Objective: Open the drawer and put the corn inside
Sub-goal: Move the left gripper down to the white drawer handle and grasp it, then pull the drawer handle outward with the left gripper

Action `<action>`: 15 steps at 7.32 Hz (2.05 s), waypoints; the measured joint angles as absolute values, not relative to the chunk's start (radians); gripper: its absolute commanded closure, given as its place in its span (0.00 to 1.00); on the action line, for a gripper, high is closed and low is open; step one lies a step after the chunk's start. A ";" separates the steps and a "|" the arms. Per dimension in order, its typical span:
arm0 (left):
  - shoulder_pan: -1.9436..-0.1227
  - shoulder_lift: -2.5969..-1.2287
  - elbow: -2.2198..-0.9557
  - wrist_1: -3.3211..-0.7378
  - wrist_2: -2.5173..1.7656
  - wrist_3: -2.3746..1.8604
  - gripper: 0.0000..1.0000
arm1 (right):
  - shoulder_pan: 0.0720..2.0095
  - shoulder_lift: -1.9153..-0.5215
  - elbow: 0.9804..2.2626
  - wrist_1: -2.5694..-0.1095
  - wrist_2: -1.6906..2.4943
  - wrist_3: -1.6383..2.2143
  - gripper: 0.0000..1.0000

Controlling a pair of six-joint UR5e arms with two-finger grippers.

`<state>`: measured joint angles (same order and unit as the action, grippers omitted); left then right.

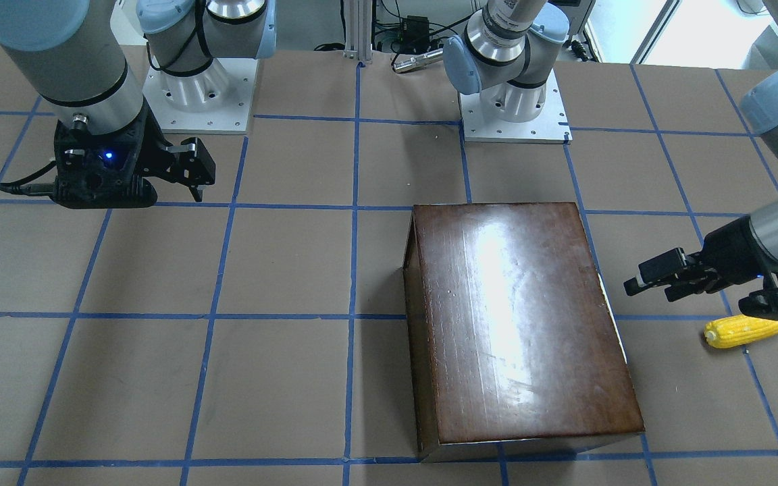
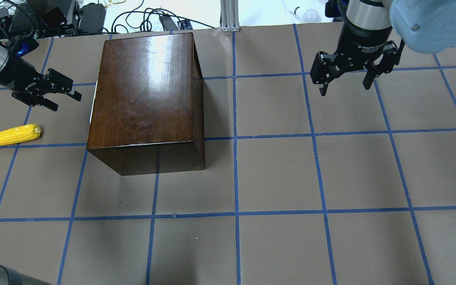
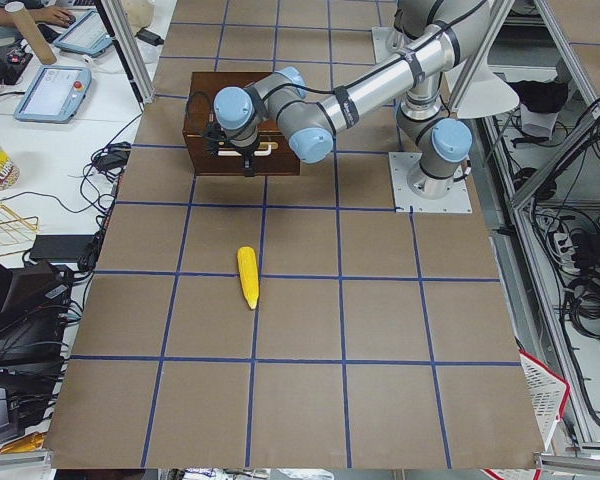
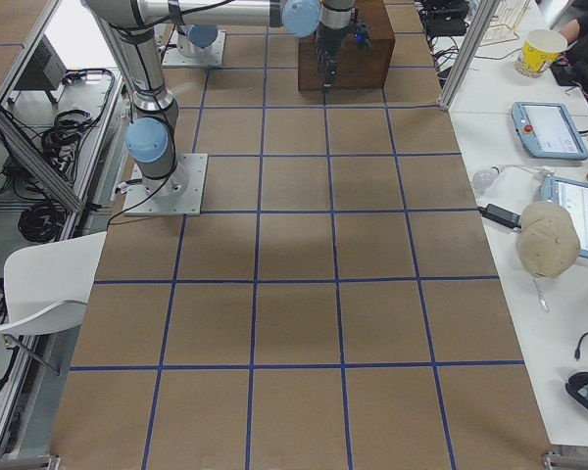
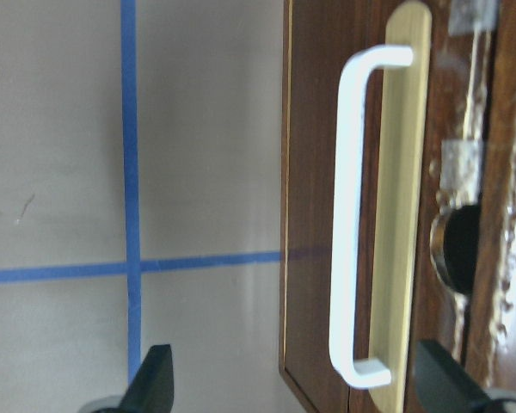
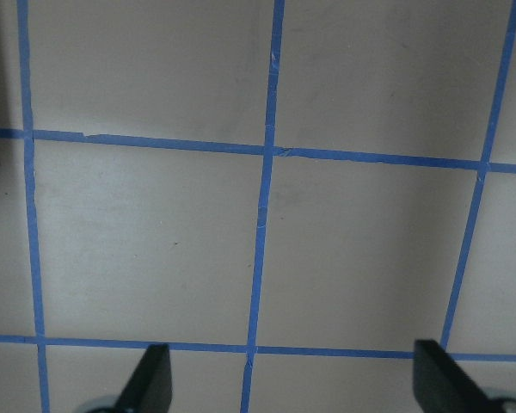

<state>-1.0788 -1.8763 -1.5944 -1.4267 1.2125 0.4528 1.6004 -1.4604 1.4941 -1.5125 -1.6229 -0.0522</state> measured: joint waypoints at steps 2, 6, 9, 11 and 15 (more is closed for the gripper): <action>-1.086 -1.906 -1.596 -1.400 1.181 0.414 0.00 | 1.600 -1.460 1.494 -1.513 -1.623 -0.052 0.00; -1.117 -1.935 -1.600 -1.385 1.178 0.424 0.00 | 1.600 -1.460 1.494 -1.512 -1.623 -0.052 0.00; -1.118 -1.960 -1.604 -1.341 1.180 0.455 0.00 | 1.600 -1.461 1.494 -1.512 -1.623 -0.052 0.00; -1.118 -1.971 -1.609 -1.337 1.180 0.458 0.00 | 1.601 -1.461 1.494 -1.513 -1.623 -0.052 0.00; -1.117 -1.995 -1.609 -1.335 1.185 0.470 0.00 | 1.600 -1.460 1.494 -1.512 -1.623 -0.052 0.00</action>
<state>-1.1170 -1.9951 -1.6094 -1.3346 1.1845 0.4703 1.6000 -1.4604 1.4941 -1.5125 -1.6230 -0.0522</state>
